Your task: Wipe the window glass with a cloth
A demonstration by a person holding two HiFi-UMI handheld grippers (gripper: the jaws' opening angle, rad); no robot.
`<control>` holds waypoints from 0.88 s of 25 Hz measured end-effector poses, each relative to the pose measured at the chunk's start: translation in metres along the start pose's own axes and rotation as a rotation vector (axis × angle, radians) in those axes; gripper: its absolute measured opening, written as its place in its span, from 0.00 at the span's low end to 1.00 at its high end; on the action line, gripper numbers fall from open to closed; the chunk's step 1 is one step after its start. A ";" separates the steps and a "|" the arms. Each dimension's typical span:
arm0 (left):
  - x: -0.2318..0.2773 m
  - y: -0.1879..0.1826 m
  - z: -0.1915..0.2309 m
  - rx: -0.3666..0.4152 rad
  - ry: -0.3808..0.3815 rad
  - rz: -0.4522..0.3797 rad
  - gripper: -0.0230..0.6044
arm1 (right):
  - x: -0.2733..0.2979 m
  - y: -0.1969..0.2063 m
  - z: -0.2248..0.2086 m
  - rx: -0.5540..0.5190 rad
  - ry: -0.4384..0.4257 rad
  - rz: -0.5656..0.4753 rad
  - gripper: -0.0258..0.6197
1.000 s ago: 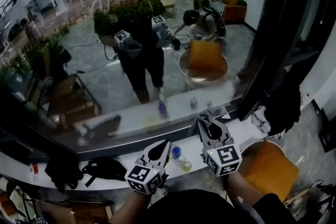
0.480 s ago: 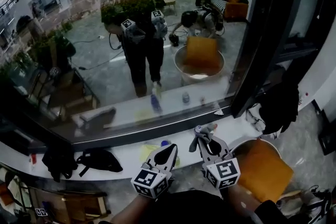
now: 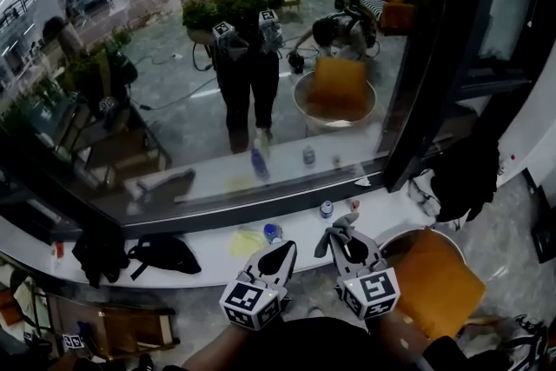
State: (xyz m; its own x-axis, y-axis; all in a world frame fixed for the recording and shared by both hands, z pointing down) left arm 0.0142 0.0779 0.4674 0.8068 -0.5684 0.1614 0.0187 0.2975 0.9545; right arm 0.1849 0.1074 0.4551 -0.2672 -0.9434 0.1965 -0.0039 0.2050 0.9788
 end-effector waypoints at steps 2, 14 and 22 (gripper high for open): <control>-0.002 0.003 -0.005 0.006 -0.007 0.002 0.05 | -0.006 0.003 0.000 0.001 -0.009 0.004 0.12; -0.012 0.002 -0.021 0.009 -0.027 -0.012 0.05 | -0.017 0.003 0.003 -0.014 -0.037 -0.001 0.12; -0.021 0.003 -0.019 0.030 -0.029 0.000 0.05 | -0.017 0.000 0.013 -0.020 -0.045 -0.018 0.12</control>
State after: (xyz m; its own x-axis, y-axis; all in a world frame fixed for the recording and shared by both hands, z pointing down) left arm 0.0080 0.1052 0.4623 0.7891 -0.5909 0.1679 0.0009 0.2745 0.9616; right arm 0.1771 0.1265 0.4508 -0.3107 -0.9340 0.1762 0.0100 0.1822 0.9832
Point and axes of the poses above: the fingertips, and each gripper's own axes: x forward along the fingers, z to its left, y out of its underside, the point moved 7 cm from there along -x, backward along the fingers, and after that the axes turned 2 degrees about z, right-handed, at the moved point
